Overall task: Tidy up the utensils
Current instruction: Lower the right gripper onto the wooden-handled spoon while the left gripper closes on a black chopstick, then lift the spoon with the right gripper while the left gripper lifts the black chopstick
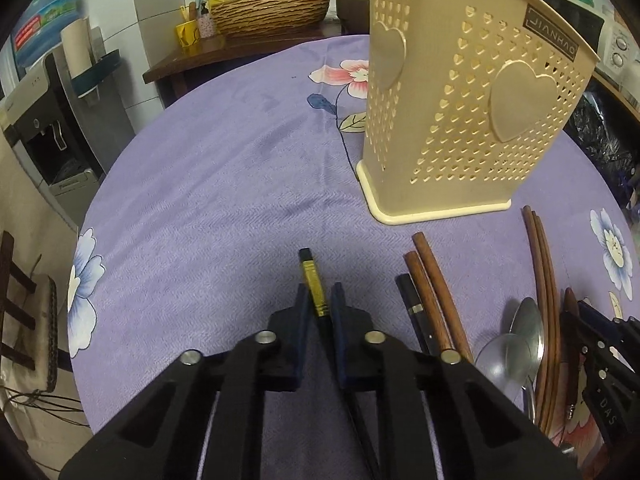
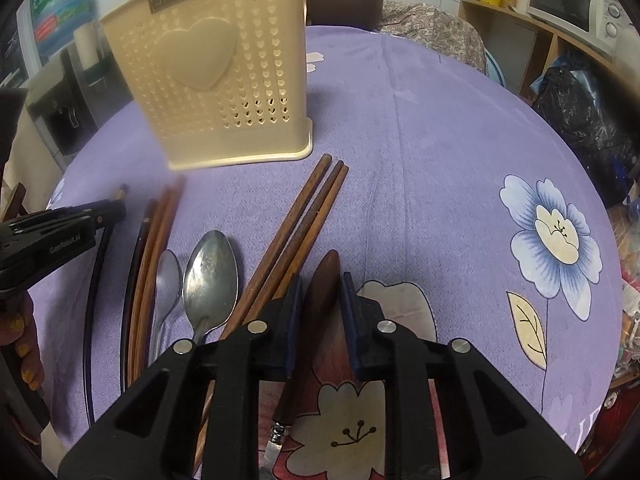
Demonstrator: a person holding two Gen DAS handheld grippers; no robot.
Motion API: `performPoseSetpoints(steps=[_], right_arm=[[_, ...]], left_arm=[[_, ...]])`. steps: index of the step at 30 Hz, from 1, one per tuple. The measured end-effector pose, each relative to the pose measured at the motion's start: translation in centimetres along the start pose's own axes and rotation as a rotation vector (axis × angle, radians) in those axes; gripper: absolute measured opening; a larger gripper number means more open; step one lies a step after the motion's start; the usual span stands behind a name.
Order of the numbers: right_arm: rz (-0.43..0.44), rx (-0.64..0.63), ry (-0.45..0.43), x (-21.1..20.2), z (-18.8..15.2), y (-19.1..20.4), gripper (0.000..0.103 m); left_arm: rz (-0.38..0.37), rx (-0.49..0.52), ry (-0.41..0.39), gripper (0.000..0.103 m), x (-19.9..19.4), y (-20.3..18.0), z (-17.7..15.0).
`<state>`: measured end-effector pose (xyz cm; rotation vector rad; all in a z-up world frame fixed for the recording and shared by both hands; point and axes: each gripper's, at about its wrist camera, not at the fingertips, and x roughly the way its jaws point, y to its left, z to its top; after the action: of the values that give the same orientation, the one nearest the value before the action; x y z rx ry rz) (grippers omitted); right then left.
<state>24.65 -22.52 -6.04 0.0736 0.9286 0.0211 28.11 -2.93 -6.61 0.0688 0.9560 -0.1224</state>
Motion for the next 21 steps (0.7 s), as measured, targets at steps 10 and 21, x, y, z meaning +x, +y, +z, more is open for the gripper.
performPoseSetpoints(steps=[10, 21], right_arm=[[0.096, 0.053, -0.102, -3.1, 0.5, -2.3, 0.017], [0.244, 0.056, -0.291, -12.7, 1.3, -5.9, 0.016]], left_arm=[[-0.084, -0.052, -0.054, 0.01, -1.9, 0.8, 0.3], [-0.231, -0.043, -0.343, 0.007, -14.1, 2.6, 0.8]])
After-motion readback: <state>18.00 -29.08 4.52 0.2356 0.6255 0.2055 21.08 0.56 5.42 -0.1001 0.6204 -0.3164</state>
